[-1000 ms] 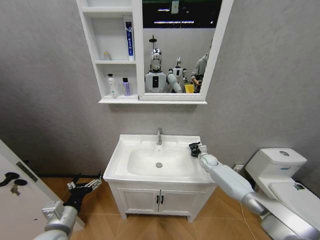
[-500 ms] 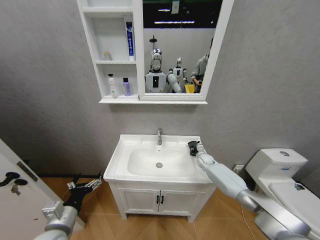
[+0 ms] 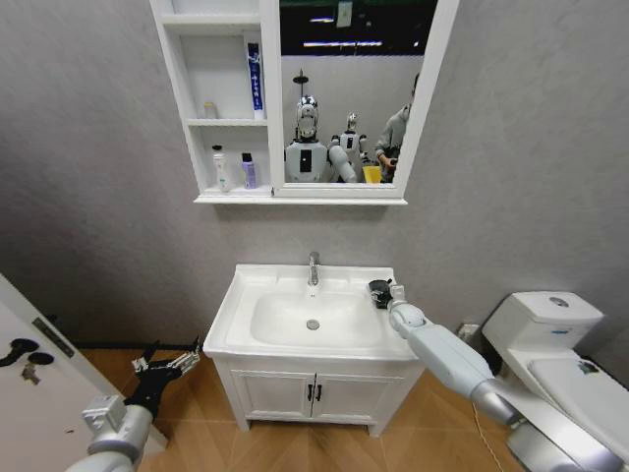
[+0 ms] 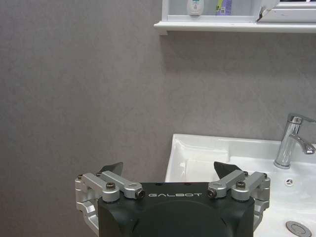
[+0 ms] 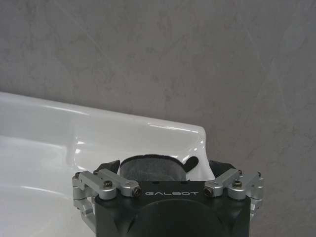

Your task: Move facial cleanser and shampoo from washbasin to cabinet, then wipe washbasin with towel.

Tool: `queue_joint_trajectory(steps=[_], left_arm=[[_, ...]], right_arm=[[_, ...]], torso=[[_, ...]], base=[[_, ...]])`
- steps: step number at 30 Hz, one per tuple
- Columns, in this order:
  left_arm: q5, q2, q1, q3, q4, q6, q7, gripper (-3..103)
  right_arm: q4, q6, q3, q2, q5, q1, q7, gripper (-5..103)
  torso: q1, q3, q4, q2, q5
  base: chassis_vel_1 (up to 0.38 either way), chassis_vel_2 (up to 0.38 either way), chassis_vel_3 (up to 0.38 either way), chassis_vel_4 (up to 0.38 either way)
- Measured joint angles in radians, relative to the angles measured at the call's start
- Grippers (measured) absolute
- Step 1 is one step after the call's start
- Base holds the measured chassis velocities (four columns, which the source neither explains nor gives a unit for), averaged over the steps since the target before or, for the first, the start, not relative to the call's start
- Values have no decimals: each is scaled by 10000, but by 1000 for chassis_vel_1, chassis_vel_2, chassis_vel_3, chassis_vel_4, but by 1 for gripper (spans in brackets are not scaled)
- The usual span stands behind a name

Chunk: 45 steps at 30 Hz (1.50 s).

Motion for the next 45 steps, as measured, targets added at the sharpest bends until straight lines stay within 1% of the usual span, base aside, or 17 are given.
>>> queue_joint_trajectory(steps=[4,10,13,14,17,18,19,20,21,24,25,26,27,29,32,35,45], left_arm=[[0,0,0,-1,0,0,0,100],[0,0,0,-1,0,0,1,100],[0,0,0,1,0,1,3,100],[0,0,0,1,0,1,3,100],[0,0,0,0,0,1,3,100],[0,0,0,0,0,1,3,100],[0,0,0,0,1,1,2,100],[0,0,-1,0,0,1,4,100],[0,0,-1,0,0,1,4,100],[0,1,-1,0,1,1,2,100],[0,1,-1,0,1,1,2,100],[0,2,-1,1,1,1,3,100],[0,2,-1,1,1,1,3,100],[0,1,-1,0,0,0,0,100],[0,1,0,0,1,0,0,100],[0,0,0,0,1,1,1,100],[0,0,0,0,1,1,1,100]], right_arm=[[1066,58,507,-220,-63,-362,502,100],[2752,438,1568,-752,-374,-1305,172,100],[4976,359,3109,-1624,-922,-3410,286,100],[4976,359,3109,-1624,-922,-3410,286,100],[7548,464,5447,-2202,-1315,-6724,424,100],[7548,464,5447,-2202,-1315,-6724,424,100],[8650,648,6688,-2117,-1615,-8713,316,100],[9503,912,7615,-1812,-1900,-10137,260,100],[9503,912,7615,-1812,-1900,-10137,260,100],[11291,1361,9056,-871,-2368,-13090,208,100],[11291,1361,9056,-871,-2368,-13090,208,100],[12040,1724,9653,-226,-2682,-14324,37,100],[12040,1724,9653,-226,-2682,-14324,37,100],[12669,2380,10206,766,-3273,-15664,-282,100],[13076,2751,10435,1491,-3535,-16400,-348,100],[13330,2794,10736,1850,-3396,-16657,-280,100],[13336,2621,11239,1841,-3028,-16484,-186,100]], torso=[[0,0,1,0,0],[0,-1,4,0,0],[0,-1,1,0,1],[0,-1,1,0,1],[-1,-3,0,2,-8],[-1,-3,0,2,-8],[-4,-2,-13,3,4],[-3,-3,-6,3,5],[-3,-3,-6,3,5],[-5,-3,-2,3,0],[-5,-3,-2,3,0],[-4,-3,-3,4,-2],[-4,-3,-3,4,-2],[-5,-3,-4,4,-2],[-5,-2,-4,4,-3],[-4,-2,-1,4,-2],[0,0,1,0,1]], base=[[0,0,0,0],[0,0,0,0],[0,0,0,0],[0,0,0,0],[0,0,0,0],[0,0,0,0],[0,0,0,0],[0,0,0,0],[0,0,0,0],[0,0,0,0],[0,0,0,0],[0,0,0,0],[0,0,0,0],[0,0,0,0],[0,0,0,0],[0,0,0,0],[0,0,0,0]])
